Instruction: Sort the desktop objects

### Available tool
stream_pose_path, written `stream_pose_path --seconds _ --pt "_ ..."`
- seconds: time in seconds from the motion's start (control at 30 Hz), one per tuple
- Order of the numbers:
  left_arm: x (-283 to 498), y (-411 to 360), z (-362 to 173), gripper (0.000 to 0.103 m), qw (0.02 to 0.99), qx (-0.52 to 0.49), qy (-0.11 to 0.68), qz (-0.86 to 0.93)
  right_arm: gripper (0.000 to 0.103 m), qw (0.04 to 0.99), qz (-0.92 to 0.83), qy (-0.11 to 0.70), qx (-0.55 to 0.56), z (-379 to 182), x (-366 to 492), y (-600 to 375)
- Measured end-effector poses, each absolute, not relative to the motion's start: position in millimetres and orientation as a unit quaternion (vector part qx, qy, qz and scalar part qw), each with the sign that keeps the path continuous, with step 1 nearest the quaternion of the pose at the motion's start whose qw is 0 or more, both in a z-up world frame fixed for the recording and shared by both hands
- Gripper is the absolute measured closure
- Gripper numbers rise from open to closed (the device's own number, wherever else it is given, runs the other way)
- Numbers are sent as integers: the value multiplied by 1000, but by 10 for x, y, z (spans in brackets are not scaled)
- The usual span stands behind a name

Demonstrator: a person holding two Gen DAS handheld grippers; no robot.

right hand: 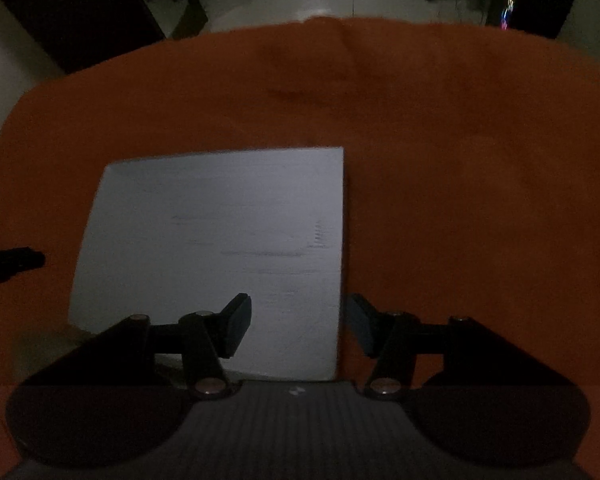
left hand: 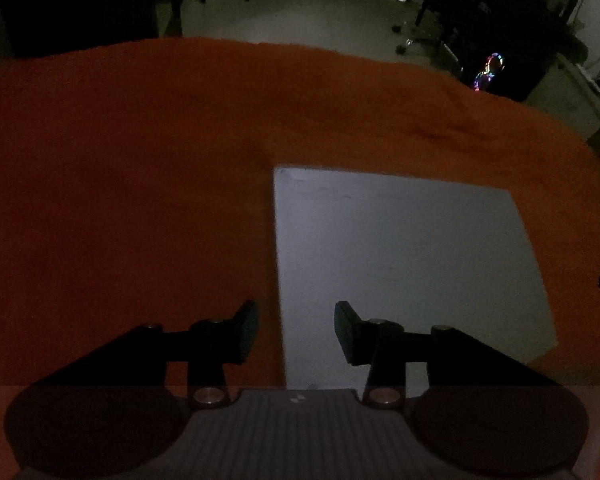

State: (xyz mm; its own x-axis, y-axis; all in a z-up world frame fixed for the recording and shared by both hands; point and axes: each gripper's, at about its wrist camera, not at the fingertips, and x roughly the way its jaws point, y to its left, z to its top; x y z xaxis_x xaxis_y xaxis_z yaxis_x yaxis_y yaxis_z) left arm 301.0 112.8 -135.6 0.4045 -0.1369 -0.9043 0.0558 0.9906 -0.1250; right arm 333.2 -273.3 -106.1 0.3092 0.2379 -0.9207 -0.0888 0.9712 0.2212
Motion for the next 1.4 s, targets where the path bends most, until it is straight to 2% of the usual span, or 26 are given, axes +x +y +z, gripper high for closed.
stream_pose_path --seconds 0.17,0.27,0.47,0.6,0.63,0.7,0.93,1.1,1.27,1.4 --pt "3200 1207 -1606 65 831 -45 549 -83 45 797 112 591 58 -1398 3564 -2771" --pt "3263 1179 -1755 58 826 -55 551 -106 44 791 115 597 68 -1574 3694 -2801" --pt "3372 1137 -2024 57 824 -56 546 -136 42 782 135 604 73 -1892 3881 -2825" --pt "3439 1130 -2164 48 823 -77 546 -138 38 769 148 614 95 -2090 3959 -2873" --pt "3448 1151 -2188 45 822 -89 545 -140 34 767 154 615 99 -2107 3958 -2879" --pt "3438 1161 -2213 40 819 -102 546 -144 32 766 160 613 111 -2137 3958 -2896" --pt "3471 1360 -2349 26 794 -149 572 -143 14 754 162 619 150 -2267 3919 -2952" --pt "3326 1357 -2373 27 780 -143 586 -164 13 754 162 622 133 -2214 3760 -2900" --pt "3199 1216 -2325 29 789 -114 579 -170 18 772 134 614 95 -2045 3657 -2776" --pt "3213 1247 -2194 29 790 -124 577 -163 20 766 139 618 110 -1862 3612 -2797"
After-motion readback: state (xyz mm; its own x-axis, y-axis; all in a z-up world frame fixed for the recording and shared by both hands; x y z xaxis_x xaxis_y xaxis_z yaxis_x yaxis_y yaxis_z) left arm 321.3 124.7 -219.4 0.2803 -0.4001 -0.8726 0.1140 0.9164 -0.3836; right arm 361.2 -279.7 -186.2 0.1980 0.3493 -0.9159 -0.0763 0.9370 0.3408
